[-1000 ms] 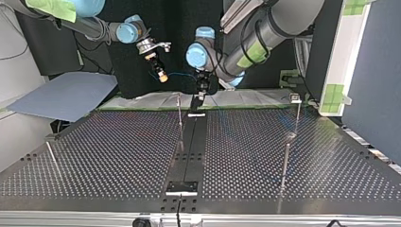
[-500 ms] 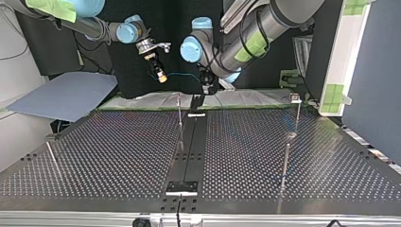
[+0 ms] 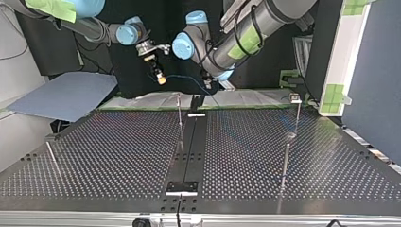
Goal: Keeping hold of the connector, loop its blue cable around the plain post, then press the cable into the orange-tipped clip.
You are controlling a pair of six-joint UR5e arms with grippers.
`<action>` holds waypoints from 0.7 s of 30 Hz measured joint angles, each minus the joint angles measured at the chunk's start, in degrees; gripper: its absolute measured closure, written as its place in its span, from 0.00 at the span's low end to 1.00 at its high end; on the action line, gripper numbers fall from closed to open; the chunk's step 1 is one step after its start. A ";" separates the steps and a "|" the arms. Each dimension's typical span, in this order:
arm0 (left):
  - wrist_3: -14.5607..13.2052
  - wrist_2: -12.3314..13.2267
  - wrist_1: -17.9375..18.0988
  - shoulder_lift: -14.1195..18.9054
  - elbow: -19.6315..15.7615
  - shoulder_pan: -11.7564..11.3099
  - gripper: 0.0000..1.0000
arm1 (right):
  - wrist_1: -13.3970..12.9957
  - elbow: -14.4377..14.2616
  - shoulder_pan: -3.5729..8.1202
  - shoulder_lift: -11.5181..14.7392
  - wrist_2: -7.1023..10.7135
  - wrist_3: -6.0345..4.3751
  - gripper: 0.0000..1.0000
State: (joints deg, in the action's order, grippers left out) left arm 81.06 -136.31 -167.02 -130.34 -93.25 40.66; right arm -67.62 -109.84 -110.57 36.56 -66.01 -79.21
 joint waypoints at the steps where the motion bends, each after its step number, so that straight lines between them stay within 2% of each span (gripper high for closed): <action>1: -0.17 -0.69 -0.72 0.00 0.63 0.31 0.00 | 0.48 0.51 0.03 0.01 -0.27 0.24 1.00; 4: -0.85 -1.83 -2.44 0.01 2.30 0.95 0.00 | 2.05 2.01 0.10 -0.01 -0.69 1.19 1.00; 6: -1.11 -1.63 -3.44 0.00 3.33 1.23 0.00 | 3.01 2.68 0.13 -0.01 -0.71 1.71 1.00; 9: -1.53 -0.50 -5.09 -0.05 4.97 1.45 0.00 | 4.05 3.18 0.16 -0.03 -0.37 2.23 1.00; 14: -3.01 1.93 -7.73 -0.28 7.58 1.25 0.00 | 4.60 3.36 -0.18 -0.16 1.30 3.14 1.00; 21: -3.98 4.90 -11.75 -1.72 11.60 -0.29 0.00 | 4.63 3.38 -0.28 -0.27 1.90 3.44 1.00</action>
State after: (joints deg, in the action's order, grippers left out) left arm 77.08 -131.41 -178.77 -132.07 -81.65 40.36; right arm -62.99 -106.47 -110.85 36.30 -64.11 -75.77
